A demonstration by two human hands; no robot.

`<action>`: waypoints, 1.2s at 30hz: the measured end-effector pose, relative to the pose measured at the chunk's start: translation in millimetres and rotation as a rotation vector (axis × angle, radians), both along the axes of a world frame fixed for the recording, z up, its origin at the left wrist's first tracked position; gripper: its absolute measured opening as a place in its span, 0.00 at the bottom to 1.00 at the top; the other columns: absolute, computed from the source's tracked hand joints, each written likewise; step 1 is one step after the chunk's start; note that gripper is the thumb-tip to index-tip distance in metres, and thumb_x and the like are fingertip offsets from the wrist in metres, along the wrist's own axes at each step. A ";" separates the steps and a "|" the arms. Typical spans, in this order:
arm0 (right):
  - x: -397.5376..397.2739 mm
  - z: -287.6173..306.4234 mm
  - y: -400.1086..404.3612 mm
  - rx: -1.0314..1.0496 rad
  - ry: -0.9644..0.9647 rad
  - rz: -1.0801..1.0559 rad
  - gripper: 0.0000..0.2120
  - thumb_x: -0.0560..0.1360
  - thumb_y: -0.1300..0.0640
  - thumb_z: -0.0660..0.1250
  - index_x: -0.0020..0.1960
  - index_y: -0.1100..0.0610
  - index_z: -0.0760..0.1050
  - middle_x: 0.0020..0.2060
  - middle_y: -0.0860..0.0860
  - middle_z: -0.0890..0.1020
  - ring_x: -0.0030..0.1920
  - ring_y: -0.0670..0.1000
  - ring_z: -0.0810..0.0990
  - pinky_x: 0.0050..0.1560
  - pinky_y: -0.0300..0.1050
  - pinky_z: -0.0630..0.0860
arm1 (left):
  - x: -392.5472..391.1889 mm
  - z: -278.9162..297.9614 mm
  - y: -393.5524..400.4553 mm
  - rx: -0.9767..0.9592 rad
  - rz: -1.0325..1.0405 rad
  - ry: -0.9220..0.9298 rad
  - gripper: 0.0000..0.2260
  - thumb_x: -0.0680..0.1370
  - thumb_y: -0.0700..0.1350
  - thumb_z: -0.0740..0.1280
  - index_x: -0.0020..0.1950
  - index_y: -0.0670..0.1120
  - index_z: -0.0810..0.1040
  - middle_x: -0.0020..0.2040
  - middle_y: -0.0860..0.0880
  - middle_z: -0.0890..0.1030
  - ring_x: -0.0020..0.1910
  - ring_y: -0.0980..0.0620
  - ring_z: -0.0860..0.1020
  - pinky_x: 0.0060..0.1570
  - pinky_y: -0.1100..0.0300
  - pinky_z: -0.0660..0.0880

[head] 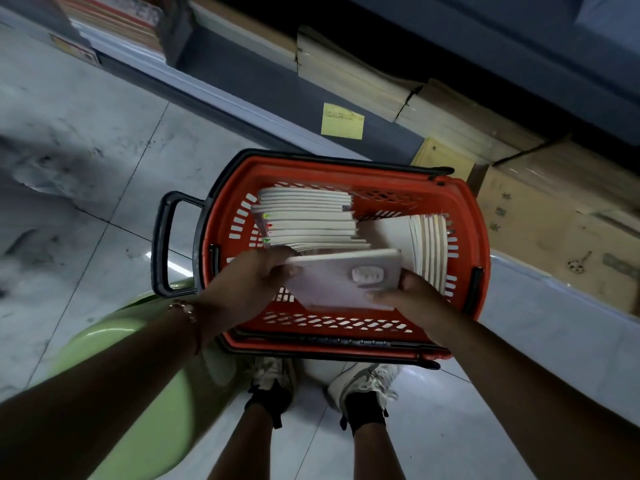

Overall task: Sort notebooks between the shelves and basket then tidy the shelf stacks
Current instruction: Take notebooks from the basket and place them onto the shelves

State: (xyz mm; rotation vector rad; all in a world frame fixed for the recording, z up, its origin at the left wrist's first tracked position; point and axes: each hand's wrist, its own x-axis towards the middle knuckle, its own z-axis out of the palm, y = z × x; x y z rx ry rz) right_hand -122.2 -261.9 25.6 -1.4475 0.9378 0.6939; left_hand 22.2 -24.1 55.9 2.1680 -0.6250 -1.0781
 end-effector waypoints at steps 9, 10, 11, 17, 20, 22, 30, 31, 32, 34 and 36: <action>23.4 167.0 -5.2 0.141 -0.190 -0.256 0.13 0.78 0.59 0.68 0.62 0.55 0.79 0.55 0.52 0.85 0.56 0.54 0.84 0.60 0.49 0.78 | 26.1 149.2 -18.6 -0.393 0.643 0.522 0.14 0.80 0.50 0.66 0.60 0.44 0.82 0.55 0.45 0.85 0.55 0.46 0.84 0.52 0.53 0.81; 23.6 189.4 -3.0 0.160 -0.215 -0.286 0.13 0.78 0.59 0.67 0.62 0.54 0.79 0.55 0.52 0.85 0.56 0.53 0.84 0.58 0.47 0.79 | 24.4 167.7 -21.6 -0.394 0.647 0.600 0.14 0.80 0.49 0.65 0.61 0.44 0.81 0.57 0.44 0.85 0.56 0.46 0.83 0.53 0.54 0.81; 23.4 212.4 -0.6 0.169 -0.234 -0.322 0.12 0.78 0.59 0.67 0.62 0.53 0.80 0.55 0.51 0.85 0.56 0.52 0.84 0.56 0.46 0.79 | 20.2 187.0 -24.4 -0.393 0.633 0.673 0.14 0.80 0.47 0.65 0.63 0.43 0.80 0.58 0.44 0.84 0.57 0.46 0.83 0.54 0.54 0.81; 3.0 355.3 10.5 0.079 -0.283 -0.559 0.16 0.77 0.55 0.70 0.64 0.53 0.78 0.57 0.54 0.84 0.57 0.56 0.83 0.57 0.52 0.78 | -33.8 310.3 -20.0 -0.300 0.505 0.922 0.15 0.79 0.41 0.67 0.65 0.41 0.78 0.60 0.42 0.83 0.60 0.42 0.81 0.59 0.48 0.79; -22.4 411.3 17.0 0.051 -0.269 -0.645 0.14 0.78 0.53 0.69 0.63 0.53 0.79 0.57 0.53 0.84 0.58 0.57 0.83 0.63 0.58 0.76 | -51.2 363.6 -12.5 -0.270 0.359 0.958 0.15 0.79 0.42 0.67 0.66 0.42 0.78 0.62 0.41 0.82 0.61 0.41 0.80 0.62 0.45 0.76; -40.3 442.3 21.7 0.029 -0.287 -0.697 0.14 0.78 0.52 0.69 0.63 0.52 0.79 0.57 0.51 0.84 0.60 0.55 0.81 0.68 0.59 0.71 | -58.0 395.2 -12.1 -0.288 0.313 0.913 0.14 0.80 0.41 0.66 0.66 0.41 0.79 0.60 0.41 0.83 0.60 0.41 0.81 0.57 0.51 0.80; -104.5 544.6 19.6 0.095 -0.526 -0.925 0.14 0.79 0.61 0.65 0.64 0.59 0.78 0.58 0.58 0.83 0.59 0.60 0.81 0.64 0.56 0.75 | -68.4 500.7 -57.7 -0.334 0.112 0.614 0.17 0.79 0.55 0.64 0.59 0.44 0.82 0.55 0.45 0.85 0.54 0.45 0.84 0.56 0.52 0.80; -111.3 554.2 16.8 0.080 -0.548 -0.933 0.14 0.79 0.63 0.64 0.63 0.60 0.78 0.58 0.58 0.83 0.58 0.60 0.82 0.64 0.58 0.74 | -70.9 509.0 -66.6 -0.336 0.112 0.588 0.19 0.80 0.56 0.63 0.60 0.44 0.82 0.55 0.44 0.85 0.55 0.44 0.84 0.59 0.49 0.79; -118.3 562.6 14.0 0.059 -0.563 -0.932 0.15 0.78 0.64 0.64 0.64 0.60 0.78 0.58 0.58 0.84 0.58 0.60 0.82 0.65 0.58 0.74 | -74.5 517.0 -75.3 -0.350 0.113 0.576 0.20 0.80 0.57 0.63 0.60 0.44 0.82 0.55 0.44 0.85 0.55 0.43 0.84 0.61 0.46 0.78; -132.1 576.7 8.0 0.037 -0.601 -0.923 0.16 0.78 0.65 0.63 0.65 0.60 0.77 0.58 0.58 0.83 0.58 0.61 0.82 0.64 0.59 0.75 | -83.4 534.0 -93.7 -0.380 0.114 0.566 0.19 0.81 0.56 0.62 0.60 0.44 0.82 0.54 0.43 0.85 0.54 0.41 0.84 0.61 0.42 0.77; -146.4 587.1 -0.1 0.039 -0.639 -0.943 0.17 0.77 0.66 0.63 0.65 0.60 0.77 0.59 0.58 0.83 0.59 0.61 0.82 0.64 0.59 0.74 | -95.9 549.6 -111.2 -0.379 0.128 0.536 0.16 0.80 0.55 0.64 0.58 0.45 0.83 0.52 0.43 0.86 0.52 0.40 0.84 0.59 0.40 0.77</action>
